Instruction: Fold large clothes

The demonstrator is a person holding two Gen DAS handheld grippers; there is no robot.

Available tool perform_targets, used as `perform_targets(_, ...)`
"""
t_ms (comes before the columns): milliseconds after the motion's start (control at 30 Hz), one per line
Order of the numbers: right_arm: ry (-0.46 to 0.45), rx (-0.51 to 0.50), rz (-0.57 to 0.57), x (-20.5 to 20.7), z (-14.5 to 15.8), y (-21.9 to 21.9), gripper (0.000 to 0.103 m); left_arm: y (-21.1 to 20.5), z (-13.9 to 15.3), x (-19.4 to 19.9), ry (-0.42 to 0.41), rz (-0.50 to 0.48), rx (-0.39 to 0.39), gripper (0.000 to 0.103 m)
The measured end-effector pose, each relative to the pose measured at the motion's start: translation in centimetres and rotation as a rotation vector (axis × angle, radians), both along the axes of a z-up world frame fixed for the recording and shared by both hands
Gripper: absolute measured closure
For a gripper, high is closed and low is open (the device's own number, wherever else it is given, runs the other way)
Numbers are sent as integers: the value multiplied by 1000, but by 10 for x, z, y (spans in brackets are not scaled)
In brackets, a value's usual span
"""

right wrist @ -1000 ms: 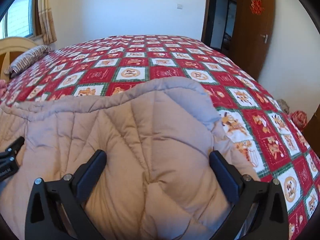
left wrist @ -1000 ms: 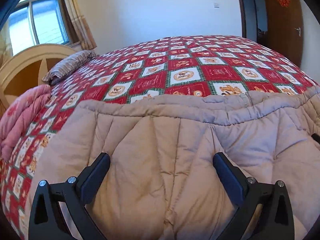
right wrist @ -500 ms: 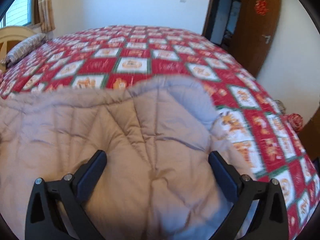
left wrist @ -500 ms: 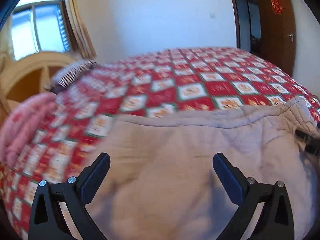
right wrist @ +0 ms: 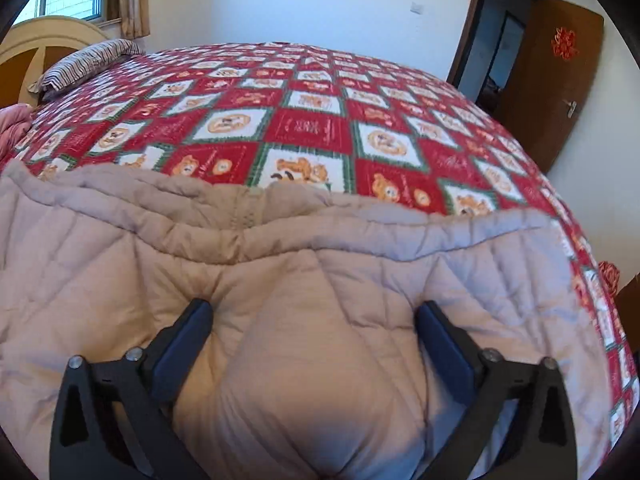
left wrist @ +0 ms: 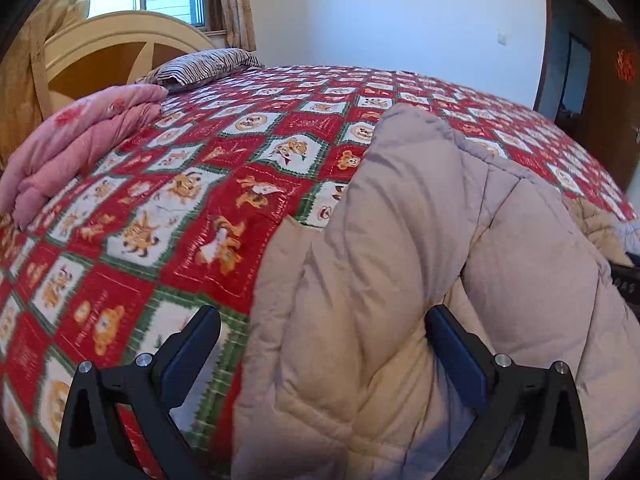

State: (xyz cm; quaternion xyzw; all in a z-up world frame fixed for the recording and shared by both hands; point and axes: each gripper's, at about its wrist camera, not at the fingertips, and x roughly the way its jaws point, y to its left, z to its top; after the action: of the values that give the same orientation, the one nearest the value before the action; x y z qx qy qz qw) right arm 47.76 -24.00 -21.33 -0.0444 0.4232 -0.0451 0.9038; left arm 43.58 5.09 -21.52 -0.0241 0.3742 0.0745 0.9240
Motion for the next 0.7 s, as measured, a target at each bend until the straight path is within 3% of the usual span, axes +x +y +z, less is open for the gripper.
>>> perform_targets(133,35,-26,14,6,-7,4,0,-3,-2,8,31,-7,-9,1)
perform_targets(233,58,-29,25,3,-4,5,0,4,2,-2,93,-22,-68,1)
perform_targets(400,60,-8,70,-59,23,1,0,20,1,-56,60,15,-107,1)
perform_targets(500,49,-33,81,-91,17,1,0,28,-13,-68,66,44,-212,1)
perform_targets(600,-23,-67,77,-104,-5,6,0,22,-14,-69,48,48,-231,1)
perform_targets(700,-24,-73,67,-98,-7,8,0,20,-15,-69,47,42,-259,1)
